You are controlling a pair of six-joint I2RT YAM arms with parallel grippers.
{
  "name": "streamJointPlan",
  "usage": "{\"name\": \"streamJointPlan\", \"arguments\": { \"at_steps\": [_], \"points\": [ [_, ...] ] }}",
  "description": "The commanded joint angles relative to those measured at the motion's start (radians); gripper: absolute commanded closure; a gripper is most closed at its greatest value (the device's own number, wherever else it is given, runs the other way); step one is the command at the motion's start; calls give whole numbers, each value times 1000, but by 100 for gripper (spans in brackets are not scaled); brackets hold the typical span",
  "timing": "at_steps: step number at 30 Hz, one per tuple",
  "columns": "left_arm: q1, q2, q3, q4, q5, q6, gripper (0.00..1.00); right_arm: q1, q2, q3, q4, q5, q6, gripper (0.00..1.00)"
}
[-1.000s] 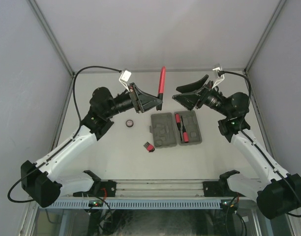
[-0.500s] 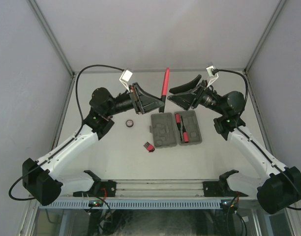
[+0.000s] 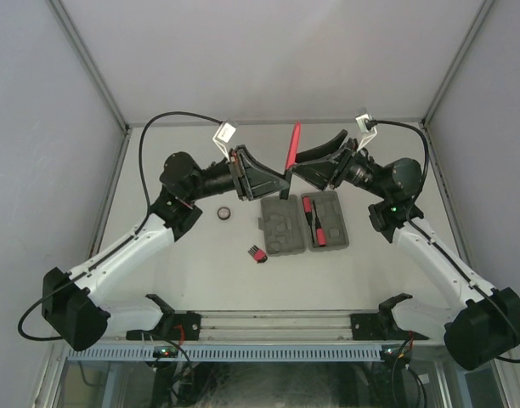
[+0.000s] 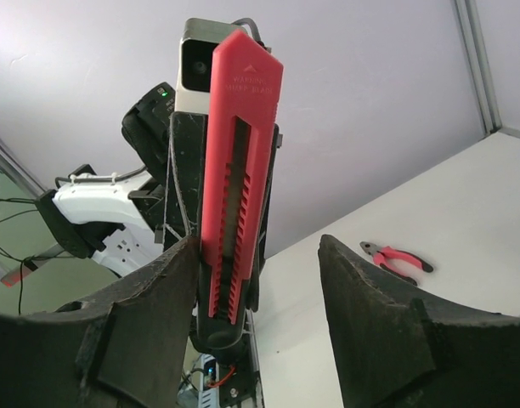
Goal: Sort the tools into containers
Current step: Pick up the utility knife at the center of the board, then place the utility knife in the storage box.
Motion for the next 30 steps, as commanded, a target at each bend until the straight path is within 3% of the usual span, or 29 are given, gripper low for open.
{"name": "streamJointPlan", "arguments": {
  "at_steps": [1,12,18,22,30],
  "points": [
    [-9,3,34,59,33,-14,100,7,-10,46,62,6,15,44],
    [-13,13,39,59,45,-16,100,11,2,54,81,-12,31,57],
    [-13,14,38,55,42,-18,98,16,2,56,74,-18,27,78],
    [-13,6,34,27,28,1,85,16,-8,56,40,-9,5,95],
    [-6,-46,68,-214,-65,186,54,16,-59,59,-93,55,-84,100]
  ]
}}
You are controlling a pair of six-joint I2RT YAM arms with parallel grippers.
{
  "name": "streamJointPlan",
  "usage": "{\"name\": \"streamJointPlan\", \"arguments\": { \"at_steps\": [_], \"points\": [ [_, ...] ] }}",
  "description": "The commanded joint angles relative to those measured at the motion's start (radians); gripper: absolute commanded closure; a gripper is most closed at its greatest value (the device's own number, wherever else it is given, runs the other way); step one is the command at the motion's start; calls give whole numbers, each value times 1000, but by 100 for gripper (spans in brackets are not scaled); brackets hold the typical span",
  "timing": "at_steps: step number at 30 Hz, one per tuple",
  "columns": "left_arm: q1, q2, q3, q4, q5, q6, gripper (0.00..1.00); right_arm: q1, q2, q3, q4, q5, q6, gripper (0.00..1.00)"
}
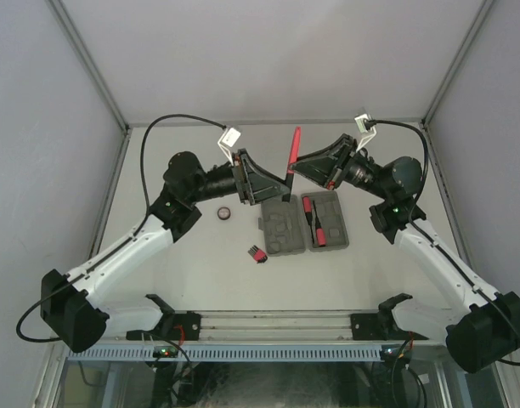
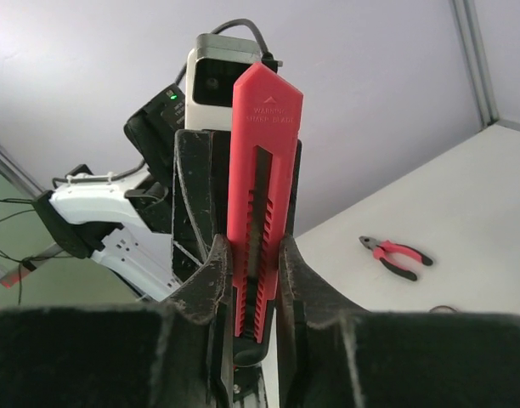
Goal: Sort the tools into containers
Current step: Place the utility knife in the storage box.
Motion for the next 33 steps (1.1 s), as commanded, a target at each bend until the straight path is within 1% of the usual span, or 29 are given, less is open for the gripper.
{"name": "streamJointPlan", "arguments": {
  "at_steps": [1,4,9,12,15,19,22,25,28,33],
  "points": [
    [4,-47,71,-138,-54,118,52,5,-53,41,-52,56,-83,100],
    [16,-51,71,-165,-58,121,51,3,-65,41,-77,61,-102,100],
    [42,-64,68,-221,-78,176,50,3,-80,43,-152,88,-154,100],
    [63,-76,69,-281,-112,207,50,9,-90,73,-322,167,-237,100],
    [95,-82,68,-380,-208,234,50,12,-95,105,-482,279,-295,100],
    [133,-66,59,-494,-332,247,50,27,-97,118,-601,397,-335,100],
    [158,-34,38,-545,-393,217,51,59,-86,138,-714,552,-380,100],
    [211,14,0,-549,-398,183,52,88,-65,149,-801,649,-415,100],
    [220,70,-16,-561,-431,192,53,106,-39,152,-840,677,-429,100],
    [218,193,10,-602,-464,216,54,128,4,152,-872,679,-448,100]
  ]
}}
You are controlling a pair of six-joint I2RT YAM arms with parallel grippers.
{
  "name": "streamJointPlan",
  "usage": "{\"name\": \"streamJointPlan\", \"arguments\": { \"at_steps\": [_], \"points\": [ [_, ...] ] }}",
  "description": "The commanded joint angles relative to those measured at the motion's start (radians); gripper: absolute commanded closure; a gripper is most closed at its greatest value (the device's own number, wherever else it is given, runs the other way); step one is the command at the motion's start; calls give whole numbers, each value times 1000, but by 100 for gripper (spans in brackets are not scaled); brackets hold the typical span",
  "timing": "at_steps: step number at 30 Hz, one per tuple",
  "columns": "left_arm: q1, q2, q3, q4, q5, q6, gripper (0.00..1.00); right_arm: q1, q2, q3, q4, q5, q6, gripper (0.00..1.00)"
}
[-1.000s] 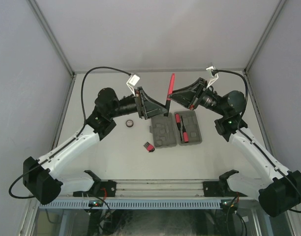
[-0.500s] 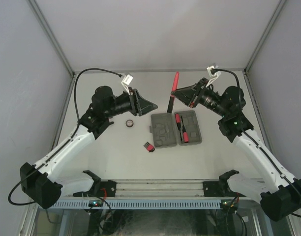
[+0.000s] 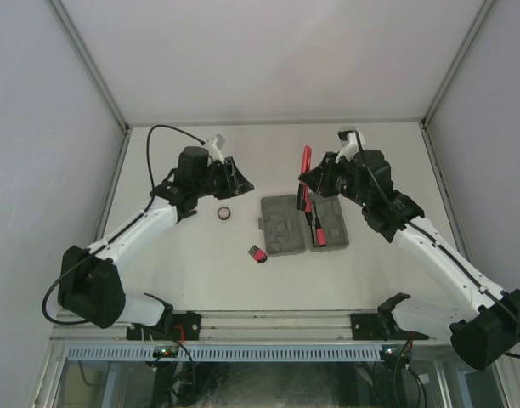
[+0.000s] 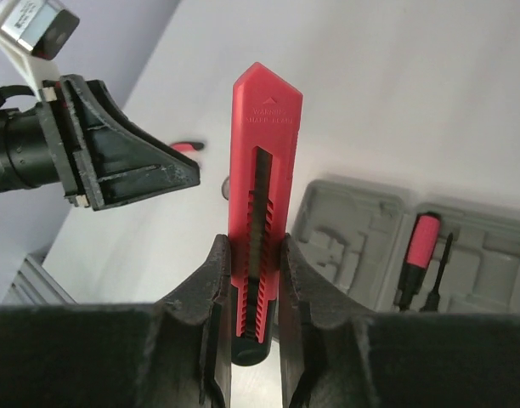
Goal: Sort the tools into containers
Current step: Place the utility knife in the storage box.
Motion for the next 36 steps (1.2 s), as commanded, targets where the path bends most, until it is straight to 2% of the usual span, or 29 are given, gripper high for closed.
{"name": "streamJointPlan", "arguments": {
  "at_steps": [1,11,20,30,36],
  "points": [
    [-3,89,19,-48,-53,24,54,22,26,50,-45,52,-50,100],
    [-68,254,68,-98,-115,34,53,29,79,49,-97,65,-64,100],
    [-107,330,80,-73,-111,19,54,28,86,49,-82,21,-56,100],
    [-108,391,84,-35,-75,8,68,28,84,50,-84,5,-53,100],
    [-107,400,74,-6,-50,-1,72,28,85,48,-85,0,-56,100]
  ]
}}
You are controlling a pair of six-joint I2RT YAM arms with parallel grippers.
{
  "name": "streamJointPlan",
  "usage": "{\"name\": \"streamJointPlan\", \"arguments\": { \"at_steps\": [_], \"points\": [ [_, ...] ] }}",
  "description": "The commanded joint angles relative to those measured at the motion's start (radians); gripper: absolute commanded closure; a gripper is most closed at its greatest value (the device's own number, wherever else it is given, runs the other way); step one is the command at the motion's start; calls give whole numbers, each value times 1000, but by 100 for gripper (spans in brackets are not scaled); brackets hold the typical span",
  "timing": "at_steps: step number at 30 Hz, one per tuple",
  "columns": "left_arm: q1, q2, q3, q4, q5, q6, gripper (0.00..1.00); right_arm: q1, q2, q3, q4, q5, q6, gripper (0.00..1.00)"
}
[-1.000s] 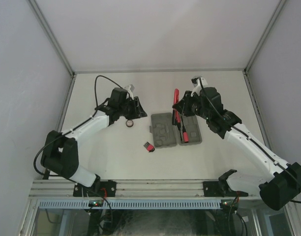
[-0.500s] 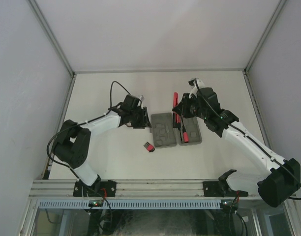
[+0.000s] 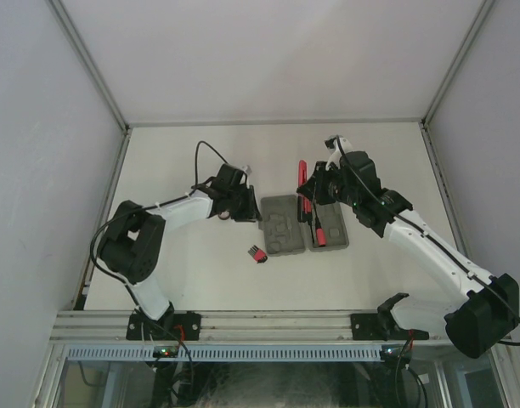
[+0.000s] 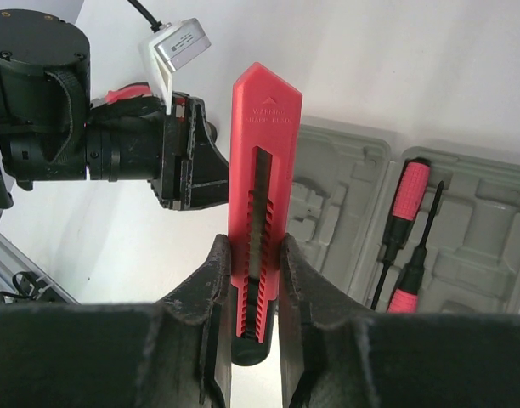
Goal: Sort the tools into containers
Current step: Place the utility knife in the storage box.
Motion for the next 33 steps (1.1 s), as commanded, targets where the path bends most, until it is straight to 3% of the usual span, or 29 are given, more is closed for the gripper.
{"name": "streamJointPlan", "arguments": {
  "at_steps": [1,7,23,33],
  "points": [
    [-3,5,52,63,37,-13,72,5,-8,49,34,-19,-9,100],
    [-3,26,49,76,51,-25,75,5,-8,48,28,-21,-10,100],
    [-4,-8,-45,167,74,-105,100,5,33,49,-2,66,-12,100],
    [-48,-38,-96,212,34,-233,100,-4,101,69,-78,106,-28,100]
  ]
}}
